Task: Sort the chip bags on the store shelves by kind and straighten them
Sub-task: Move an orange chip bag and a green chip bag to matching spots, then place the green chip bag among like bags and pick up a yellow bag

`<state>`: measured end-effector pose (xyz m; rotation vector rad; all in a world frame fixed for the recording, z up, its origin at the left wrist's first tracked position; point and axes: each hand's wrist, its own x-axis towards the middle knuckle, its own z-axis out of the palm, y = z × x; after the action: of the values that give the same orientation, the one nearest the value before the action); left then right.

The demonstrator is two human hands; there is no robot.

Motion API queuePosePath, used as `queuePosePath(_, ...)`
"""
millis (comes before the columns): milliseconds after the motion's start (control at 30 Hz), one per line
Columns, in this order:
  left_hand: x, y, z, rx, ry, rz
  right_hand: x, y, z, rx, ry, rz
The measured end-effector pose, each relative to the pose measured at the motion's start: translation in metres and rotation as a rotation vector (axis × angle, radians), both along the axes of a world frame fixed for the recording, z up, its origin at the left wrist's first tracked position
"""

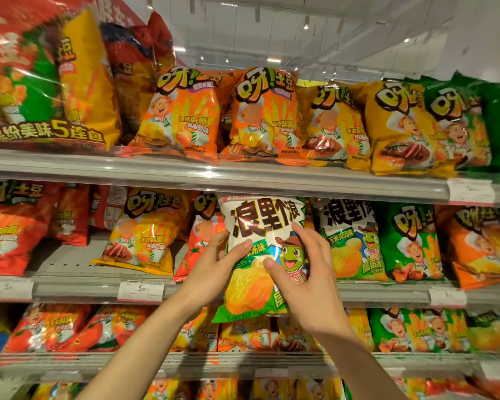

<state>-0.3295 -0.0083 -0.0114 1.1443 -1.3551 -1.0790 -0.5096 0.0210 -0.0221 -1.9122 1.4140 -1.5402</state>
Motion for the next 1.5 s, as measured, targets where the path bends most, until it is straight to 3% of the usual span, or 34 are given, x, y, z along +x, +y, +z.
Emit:
queuePosePath(367,0.004,0.028,-0.025,-0.066,0.102,-0.045,-0.011,0.004,0.002,0.447,-0.235,0.171)
queuePosePath(767,-0.071,0.065,-0.037,-0.04,0.04,-0.052,-0.086,0.038,-0.023,0.467,-0.435,0.202)
queuePosePath(933,-0.16,0.084,-0.03,-0.041,0.04,-0.098,-0.17,0.068,-0.02,0.475,-0.4,0.093)
queuePosePath(1133,-0.321,0.114,-0.03,-0.032,0.001,-0.159,-0.327,0.114,-0.021,0.439,-0.377,-0.019)
queuePosePath(1500,-0.571,0.123,-0.031,0.055,-0.083,-0.43,-0.57,0.166,-0.019,0.476,-0.376,-0.316)
